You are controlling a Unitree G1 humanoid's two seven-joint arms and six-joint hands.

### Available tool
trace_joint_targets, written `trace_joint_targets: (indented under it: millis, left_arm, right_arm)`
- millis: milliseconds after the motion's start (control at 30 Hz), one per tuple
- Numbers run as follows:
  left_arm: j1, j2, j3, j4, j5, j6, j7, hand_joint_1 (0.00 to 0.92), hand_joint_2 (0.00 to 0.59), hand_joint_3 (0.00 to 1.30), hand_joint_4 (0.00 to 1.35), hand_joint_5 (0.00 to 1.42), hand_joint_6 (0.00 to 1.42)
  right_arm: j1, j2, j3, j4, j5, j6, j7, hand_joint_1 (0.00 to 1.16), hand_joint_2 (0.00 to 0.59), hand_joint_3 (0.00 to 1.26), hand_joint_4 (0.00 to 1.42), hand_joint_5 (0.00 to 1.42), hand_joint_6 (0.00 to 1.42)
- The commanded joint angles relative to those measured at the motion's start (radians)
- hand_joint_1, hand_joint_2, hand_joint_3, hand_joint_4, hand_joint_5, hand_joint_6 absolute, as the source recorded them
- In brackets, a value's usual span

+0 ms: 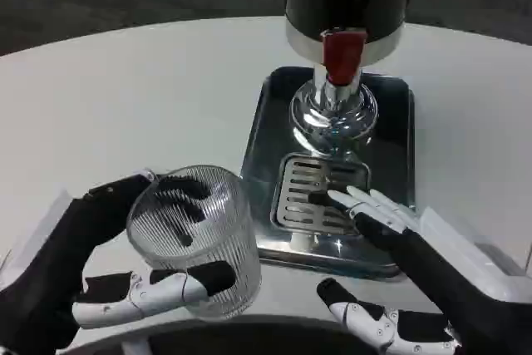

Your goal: Grasp the cup under the faucet to collect the drink, then remove the cup.

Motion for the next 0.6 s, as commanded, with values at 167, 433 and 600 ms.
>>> trace_joint_targets:
  millis: [167,433,600]
  left_arm:
    - [-0.004,0.005,-0.002,-0.014,-0.006,0.0,-0.004,0.617,0.039,0.78,0.86,0.84,0.55]
    - [-0.006,0.005,-0.008,-0.016,-0.005,0.0,-0.005,0.617,0.039,0.78,0.86,0.84,0.55]
    - [-0.013,0.004,-0.017,-0.012,-0.005,-0.002,-0.005,0.617,0.039,0.78,0.86,0.84,0.55]
  right_arm:
    - [0.01,-0.002,-0.002,0.001,0.004,0.001,0.004,0.56,0.448,0.12,0.04,0.0,0.0]
    - [0.017,0.001,-0.003,-0.003,0.006,0.002,0.002,0.57,0.443,0.12,0.04,0.0,0.0]
    - [0.025,0.003,-0.003,-0.007,0.005,0.004,0.002,0.57,0.442,0.12,0.04,0.0,0.0]
